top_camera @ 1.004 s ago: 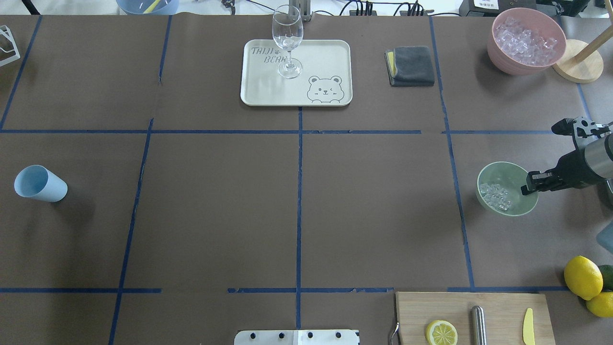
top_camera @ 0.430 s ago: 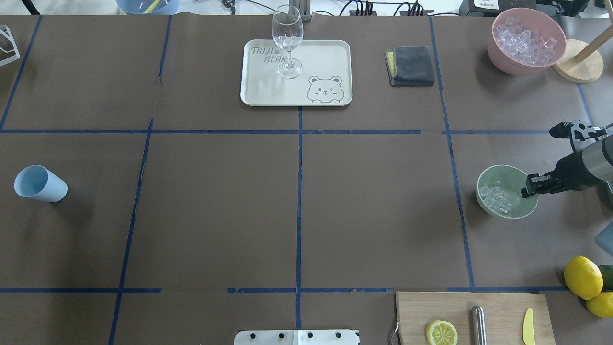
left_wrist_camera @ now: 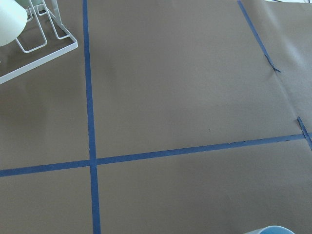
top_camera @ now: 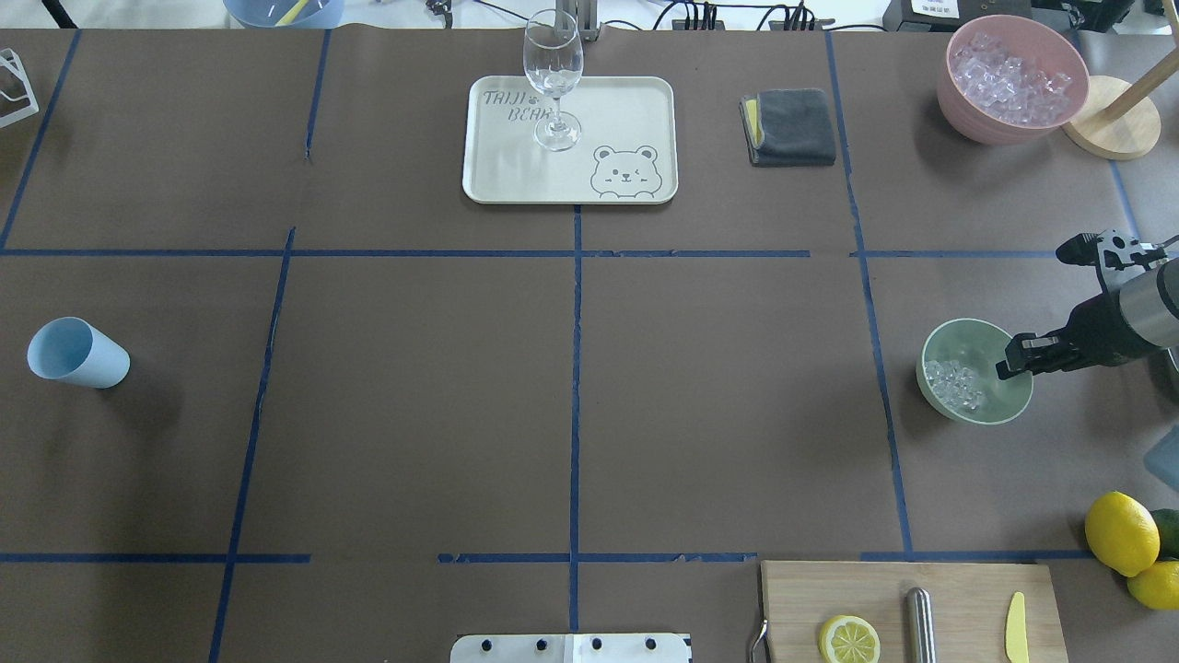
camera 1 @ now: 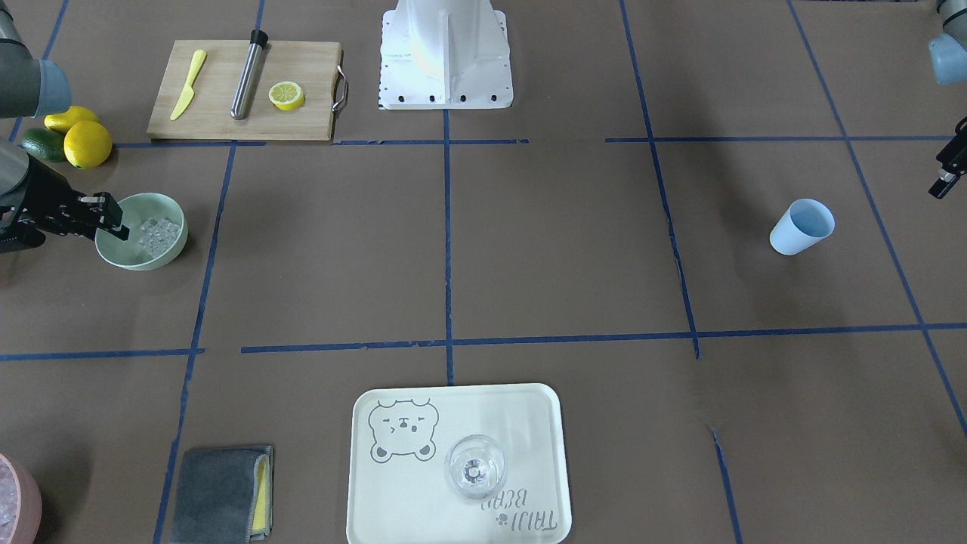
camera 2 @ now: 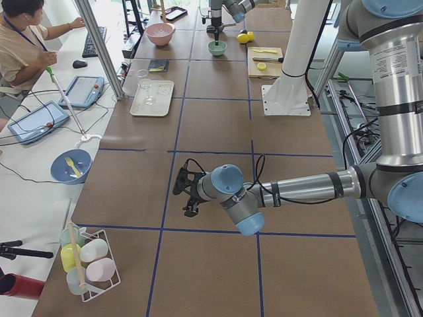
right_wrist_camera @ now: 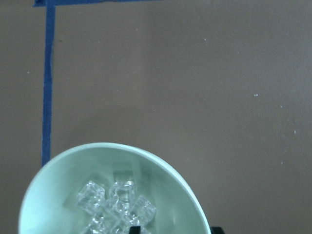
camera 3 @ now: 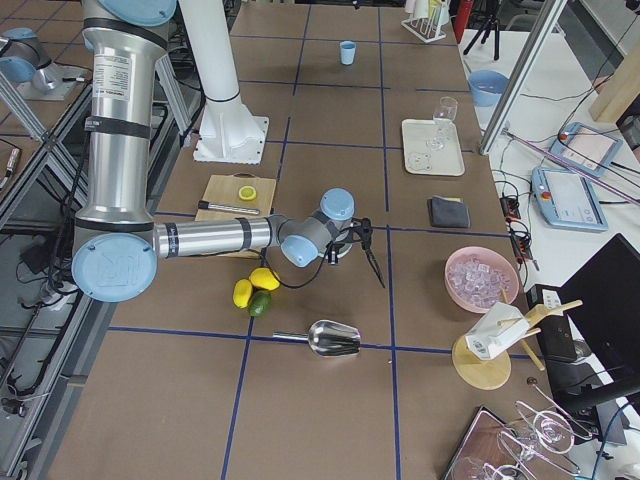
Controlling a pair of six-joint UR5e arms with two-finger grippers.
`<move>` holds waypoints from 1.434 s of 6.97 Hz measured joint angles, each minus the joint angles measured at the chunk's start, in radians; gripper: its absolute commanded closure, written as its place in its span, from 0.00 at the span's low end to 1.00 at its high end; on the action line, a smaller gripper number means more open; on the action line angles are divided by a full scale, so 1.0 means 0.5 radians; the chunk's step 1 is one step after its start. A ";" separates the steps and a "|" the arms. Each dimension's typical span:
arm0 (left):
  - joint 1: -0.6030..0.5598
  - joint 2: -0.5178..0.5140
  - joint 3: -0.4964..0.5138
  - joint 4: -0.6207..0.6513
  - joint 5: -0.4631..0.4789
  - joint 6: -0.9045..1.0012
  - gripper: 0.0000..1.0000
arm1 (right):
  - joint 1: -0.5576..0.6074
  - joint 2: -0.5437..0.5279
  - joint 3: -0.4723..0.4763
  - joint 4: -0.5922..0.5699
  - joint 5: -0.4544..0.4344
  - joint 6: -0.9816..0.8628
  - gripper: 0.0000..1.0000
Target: Pour ice into bowl
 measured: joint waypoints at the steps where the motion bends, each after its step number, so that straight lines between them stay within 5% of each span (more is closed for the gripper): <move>1: 0.000 0.000 -0.003 0.000 -0.001 -0.001 0.00 | 0.097 -0.010 0.036 -0.009 0.077 -0.015 0.00; 4: 0.017 -0.007 0.005 0.042 0.023 0.007 0.00 | 0.460 -0.072 0.045 -0.053 0.221 -0.296 0.00; 6: 0.023 -0.014 0.013 0.265 0.030 0.325 0.00 | 0.686 -0.082 0.053 -0.334 0.216 -0.771 0.00; 10: -0.424 -0.173 -0.125 1.580 0.004 1.320 0.00 | 1.068 0.122 0.091 -1.335 0.018 -1.954 0.00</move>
